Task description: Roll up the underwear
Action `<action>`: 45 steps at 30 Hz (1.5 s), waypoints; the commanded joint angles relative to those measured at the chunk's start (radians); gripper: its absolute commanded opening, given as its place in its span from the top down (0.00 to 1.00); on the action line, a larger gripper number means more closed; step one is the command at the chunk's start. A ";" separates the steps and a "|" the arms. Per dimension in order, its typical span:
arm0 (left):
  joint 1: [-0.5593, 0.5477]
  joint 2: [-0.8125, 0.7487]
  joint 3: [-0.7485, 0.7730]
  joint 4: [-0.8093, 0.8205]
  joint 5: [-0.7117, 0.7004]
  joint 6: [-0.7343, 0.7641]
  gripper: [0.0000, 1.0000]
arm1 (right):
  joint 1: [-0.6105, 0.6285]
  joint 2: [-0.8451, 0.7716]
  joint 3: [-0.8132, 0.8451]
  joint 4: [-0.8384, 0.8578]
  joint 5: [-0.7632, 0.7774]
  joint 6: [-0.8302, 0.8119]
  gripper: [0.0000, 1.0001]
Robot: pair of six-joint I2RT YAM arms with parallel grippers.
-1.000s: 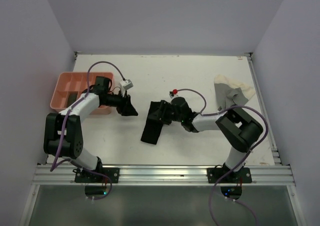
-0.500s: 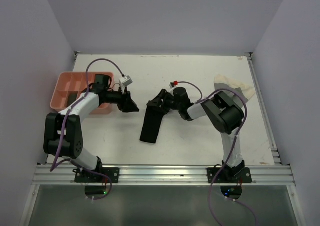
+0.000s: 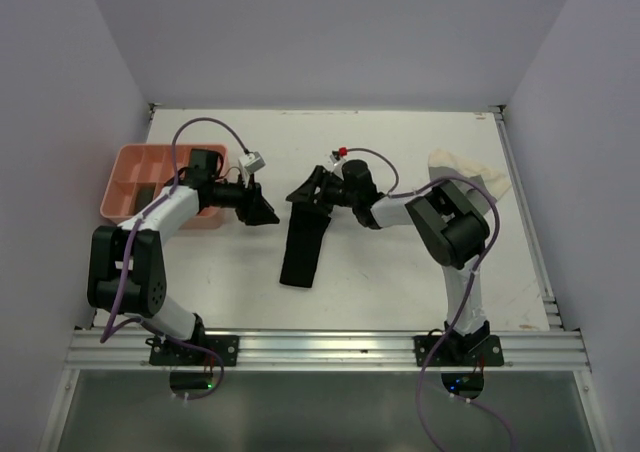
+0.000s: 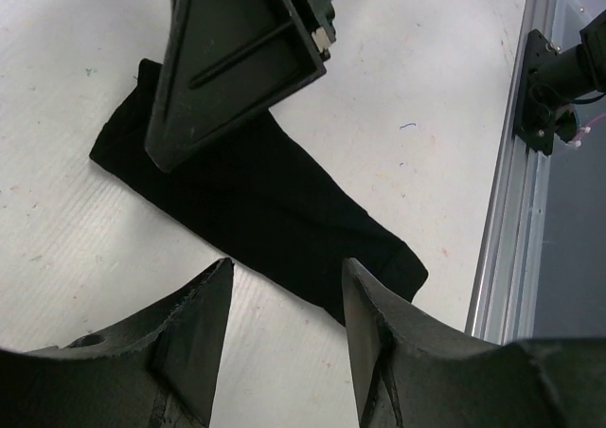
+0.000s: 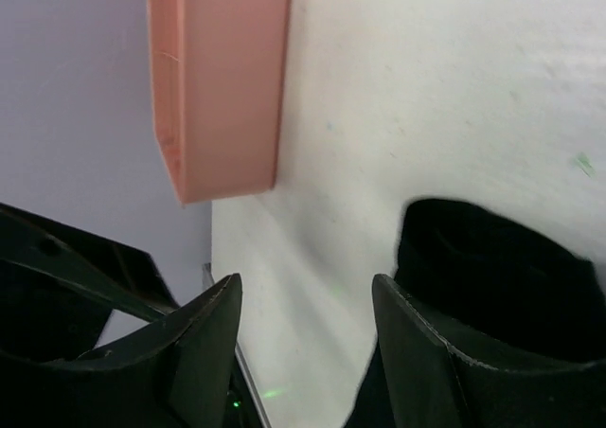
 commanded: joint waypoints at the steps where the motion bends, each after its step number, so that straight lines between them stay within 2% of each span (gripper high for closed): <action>1: 0.005 -0.025 -0.014 0.089 0.037 -0.020 0.46 | -0.017 -0.009 0.095 -0.038 -0.040 -0.047 0.39; 9: 0.000 0.002 -0.031 0.124 0.042 -0.048 0.45 | -0.027 0.159 0.139 0.007 -0.076 -0.023 0.40; 13: -0.008 -0.014 -0.059 0.123 0.046 -0.043 0.45 | -0.027 0.186 0.149 0.036 -0.120 -0.014 0.42; 16: -0.011 -0.045 -0.080 0.135 0.047 -0.052 0.45 | -0.027 0.079 0.135 0.001 -0.116 -0.009 0.42; 18: -0.009 -0.070 -0.088 0.138 0.045 -0.066 0.46 | -0.027 0.002 0.135 -0.086 -0.093 -0.084 0.42; 19: -0.009 -0.079 -0.088 0.149 0.040 -0.074 0.45 | -0.027 -0.086 0.133 -0.169 -0.082 -0.110 0.42; 22: -0.008 -0.120 -0.091 0.164 0.039 -0.104 0.44 | -0.026 -0.228 0.104 -0.252 -0.068 -0.149 0.41; 28: 0.012 -0.165 -0.034 0.104 0.028 -0.080 0.30 | 0.077 -0.377 -0.073 -0.338 -0.031 -0.147 0.41; 31: 0.015 -0.192 -0.051 0.109 0.013 -0.077 0.30 | 0.144 -0.373 -0.166 -0.251 -0.008 -0.092 0.42; 34: 0.017 -0.220 -0.057 0.109 0.004 -0.065 0.30 | 0.181 -0.316 -0.248 -0.066 -0.011 0.000 0.43; 39: 0.015 -0.234 -0.059 0.084 -0.027 -0.036 0.30 | 0.236 -0.191 -0.309 0.097 0.010 0.081 0.44; 45: 0.015 -0.248 -0.089 0.081 -0.041 0.006 0.30 | 0.241 -0.020 -0.407 0.272 0.015 0.152 0.45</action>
